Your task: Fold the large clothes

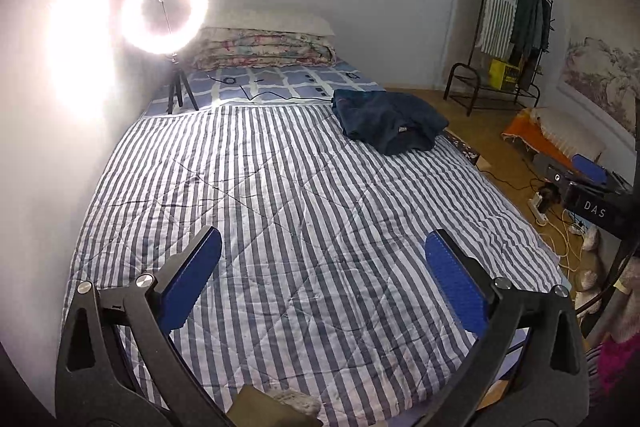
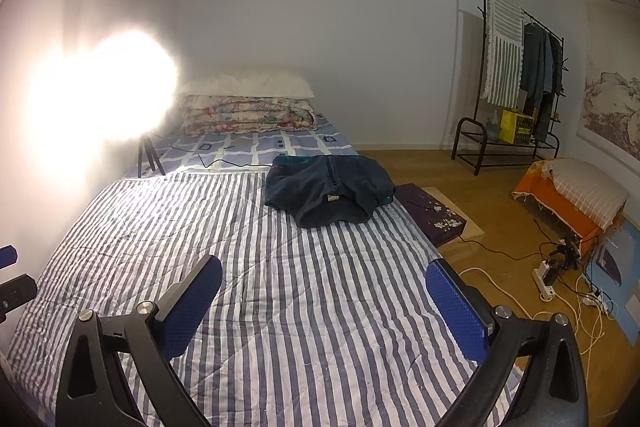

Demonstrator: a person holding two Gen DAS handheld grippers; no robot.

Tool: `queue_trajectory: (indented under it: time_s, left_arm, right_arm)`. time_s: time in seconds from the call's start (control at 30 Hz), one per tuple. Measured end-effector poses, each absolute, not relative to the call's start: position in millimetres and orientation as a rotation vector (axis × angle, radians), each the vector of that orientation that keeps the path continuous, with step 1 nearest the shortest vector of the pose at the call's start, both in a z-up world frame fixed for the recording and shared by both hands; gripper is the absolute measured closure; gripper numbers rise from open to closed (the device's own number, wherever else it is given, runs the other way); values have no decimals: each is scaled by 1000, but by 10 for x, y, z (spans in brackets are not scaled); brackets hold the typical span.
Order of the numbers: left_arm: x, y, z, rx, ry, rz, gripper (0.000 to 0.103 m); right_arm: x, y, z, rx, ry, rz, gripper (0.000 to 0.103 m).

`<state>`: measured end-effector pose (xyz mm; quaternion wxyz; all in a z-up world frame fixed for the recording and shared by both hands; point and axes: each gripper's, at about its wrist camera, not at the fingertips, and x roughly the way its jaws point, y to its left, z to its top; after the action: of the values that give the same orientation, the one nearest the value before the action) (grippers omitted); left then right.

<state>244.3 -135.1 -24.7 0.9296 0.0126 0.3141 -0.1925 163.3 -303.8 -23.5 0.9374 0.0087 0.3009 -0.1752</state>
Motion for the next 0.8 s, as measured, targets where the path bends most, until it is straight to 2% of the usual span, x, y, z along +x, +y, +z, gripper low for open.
queue_trajectory:
  time_s: [0.8]
  left_arm:
    - [2399, -1369, -215, 24, 641, -403, 0]
  right_arm:
    - [1620, -3019, -243, 18, 610, -366, 0]
